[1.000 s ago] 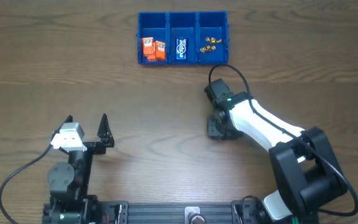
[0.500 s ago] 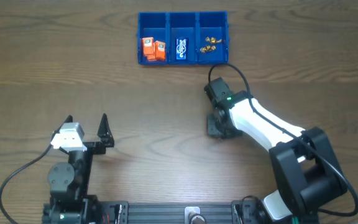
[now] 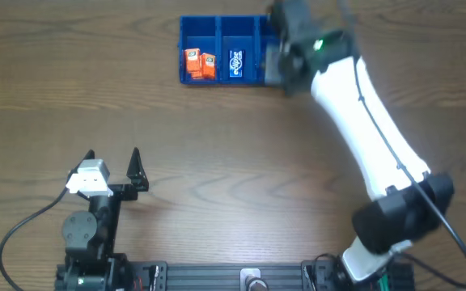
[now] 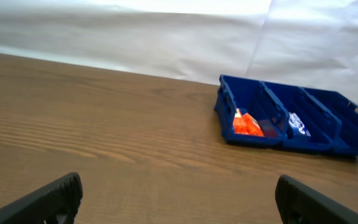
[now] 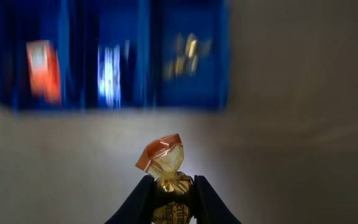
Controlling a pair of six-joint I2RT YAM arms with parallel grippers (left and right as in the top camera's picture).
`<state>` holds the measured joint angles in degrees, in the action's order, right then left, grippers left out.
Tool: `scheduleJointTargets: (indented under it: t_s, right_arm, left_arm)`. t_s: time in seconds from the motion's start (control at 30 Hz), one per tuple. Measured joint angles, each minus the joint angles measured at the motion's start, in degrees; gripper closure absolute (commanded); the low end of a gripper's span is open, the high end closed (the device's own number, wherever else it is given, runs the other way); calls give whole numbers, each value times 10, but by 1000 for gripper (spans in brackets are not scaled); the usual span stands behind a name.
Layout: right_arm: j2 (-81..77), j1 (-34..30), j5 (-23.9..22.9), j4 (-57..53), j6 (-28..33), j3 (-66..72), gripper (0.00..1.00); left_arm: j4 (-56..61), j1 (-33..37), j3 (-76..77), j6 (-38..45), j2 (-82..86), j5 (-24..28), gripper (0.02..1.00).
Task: Sort Candies Into Trays
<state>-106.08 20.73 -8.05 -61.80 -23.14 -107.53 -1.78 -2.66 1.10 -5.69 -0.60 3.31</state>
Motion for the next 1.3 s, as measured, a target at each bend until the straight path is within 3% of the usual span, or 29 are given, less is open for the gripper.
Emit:
scheduleJointTargets:
  t_s: [0.2,1.0,1.03,1.07,1.13,1.23,1.3]
  right_arm:
    - [-157,-37,-15,22,38,-150,842]
    - [-256,-45,3,79,48,-154,825]
    - [-257,-45,4,78,48,-154,774]
    - [-257,-45,4,78,48,-154,603]
    - [-257,-45,5,78,49,-154,492]
    - [-257,-45,6,78,58,-154,150]
    - [-257,-45,7,82,60,-154,1]
  left_arm:
    - [0,0,0,0,0,0,20]
    - [0,0,0,0,0,0,23]
    - [0,0,0,0,0,0,23]
    - [0,0,0,0,0,0,23]
    - [0,0,0,0,0,0,20]
    - [0,0,0,0,0,0,20]
    - [0,0,0,0,0,0,20]
